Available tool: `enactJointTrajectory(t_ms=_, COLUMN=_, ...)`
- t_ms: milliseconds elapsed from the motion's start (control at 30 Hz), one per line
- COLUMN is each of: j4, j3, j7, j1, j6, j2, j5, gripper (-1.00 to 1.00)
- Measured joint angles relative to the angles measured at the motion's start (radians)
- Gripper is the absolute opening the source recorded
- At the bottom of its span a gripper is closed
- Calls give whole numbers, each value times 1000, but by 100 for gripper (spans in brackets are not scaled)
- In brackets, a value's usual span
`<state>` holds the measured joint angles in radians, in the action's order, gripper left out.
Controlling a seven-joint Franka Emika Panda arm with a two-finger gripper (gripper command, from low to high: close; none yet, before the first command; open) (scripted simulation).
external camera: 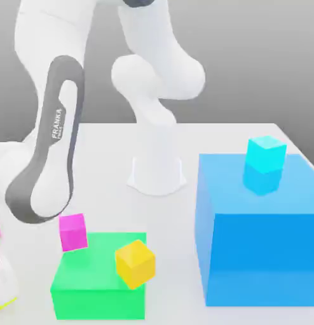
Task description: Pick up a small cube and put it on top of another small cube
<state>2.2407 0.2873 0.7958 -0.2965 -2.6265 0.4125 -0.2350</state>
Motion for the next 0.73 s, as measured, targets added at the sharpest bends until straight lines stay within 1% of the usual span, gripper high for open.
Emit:
enactJointTrajectory(t_ms=100, j4=47, j3=-21, j7=0, j1=57, j6=56, j2=-107, j5=45, gripper=-100)
enactJointTrajectory(t_ms=267, j4=136, j3=-91, j7=-9, j1=154, j6=139, j2=-288, j5=124, gripper=-100)
enactJointTrajectory(t_ms=367, j4=189, j3=-138, j7=-15, j1=239, j6=189, j2=-397, j5=174, gripper=-100)
enactJointTrajectory(t_ms=467, j4=243, j3=-167, j7=-19, j1=303, j6=237, j2=-505, j5=225, gripper=-100)
enactJointTrajectory(t_ms=533, j4=272, j3=-177, j7=-23, j1=316, j6=216, j2=-513, j5=240, gripper=-100)
enactJointTrajectory(t_ms=633, j4=304, j3=-177, j7=-32, j1=323, j6=104, j2=-434, j5=233, gripper=-100)
enactJointTrajectory(t_ms=667, j4=309, j3=-171, j7=-34, j1=330, j6=83, j2=-419, j5=232, gripper=100)
enactJointTrajectory(t_ms=733, j4=309, j3=-171, j7=-34, j1=332, j6=83, j2=-419, j5=232, gripper=100)
